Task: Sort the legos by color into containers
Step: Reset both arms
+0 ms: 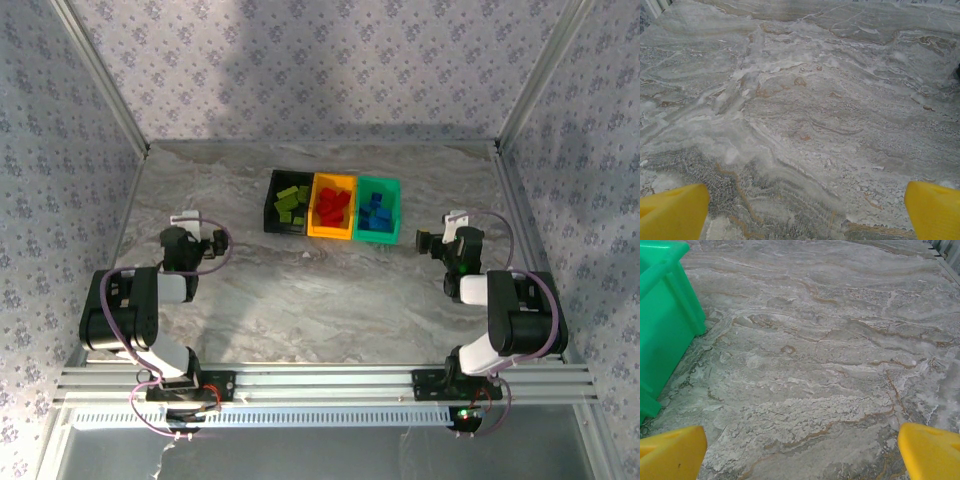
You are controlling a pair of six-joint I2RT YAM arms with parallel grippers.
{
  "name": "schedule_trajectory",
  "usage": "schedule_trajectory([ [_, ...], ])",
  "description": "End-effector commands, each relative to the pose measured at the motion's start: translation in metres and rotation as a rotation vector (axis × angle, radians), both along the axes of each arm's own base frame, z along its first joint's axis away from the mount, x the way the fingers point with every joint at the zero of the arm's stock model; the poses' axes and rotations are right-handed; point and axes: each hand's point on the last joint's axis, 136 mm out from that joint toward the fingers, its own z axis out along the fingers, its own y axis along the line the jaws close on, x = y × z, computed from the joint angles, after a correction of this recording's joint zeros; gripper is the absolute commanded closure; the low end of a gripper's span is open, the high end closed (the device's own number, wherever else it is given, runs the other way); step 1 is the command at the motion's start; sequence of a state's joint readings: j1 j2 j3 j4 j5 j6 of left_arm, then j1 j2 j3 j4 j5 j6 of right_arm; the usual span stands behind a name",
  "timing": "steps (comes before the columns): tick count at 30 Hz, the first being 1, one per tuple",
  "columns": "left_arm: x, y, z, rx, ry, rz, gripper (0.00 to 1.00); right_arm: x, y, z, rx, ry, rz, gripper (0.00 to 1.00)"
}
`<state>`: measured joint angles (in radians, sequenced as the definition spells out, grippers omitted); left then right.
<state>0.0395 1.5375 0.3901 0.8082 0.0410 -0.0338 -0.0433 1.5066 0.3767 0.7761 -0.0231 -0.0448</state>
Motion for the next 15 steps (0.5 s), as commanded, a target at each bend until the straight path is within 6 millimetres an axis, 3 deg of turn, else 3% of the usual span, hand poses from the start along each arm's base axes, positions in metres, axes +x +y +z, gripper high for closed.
schedule_trajectory([
  [1, 0.0066, -0.003, 0.0113, 0.007, -0.035, -0.028, 0.0, 0.0061, 0.0, 0.0048, 0.006, -0.014, -0.002, 0.0],
  [15, 0.0066, -0.0027, 0.0116, 0.008, -0.036, -0.027, 0.0, 0.006, -0.0003, 0.0048, 0.004, -0.015, -0.005, 0.0],
])
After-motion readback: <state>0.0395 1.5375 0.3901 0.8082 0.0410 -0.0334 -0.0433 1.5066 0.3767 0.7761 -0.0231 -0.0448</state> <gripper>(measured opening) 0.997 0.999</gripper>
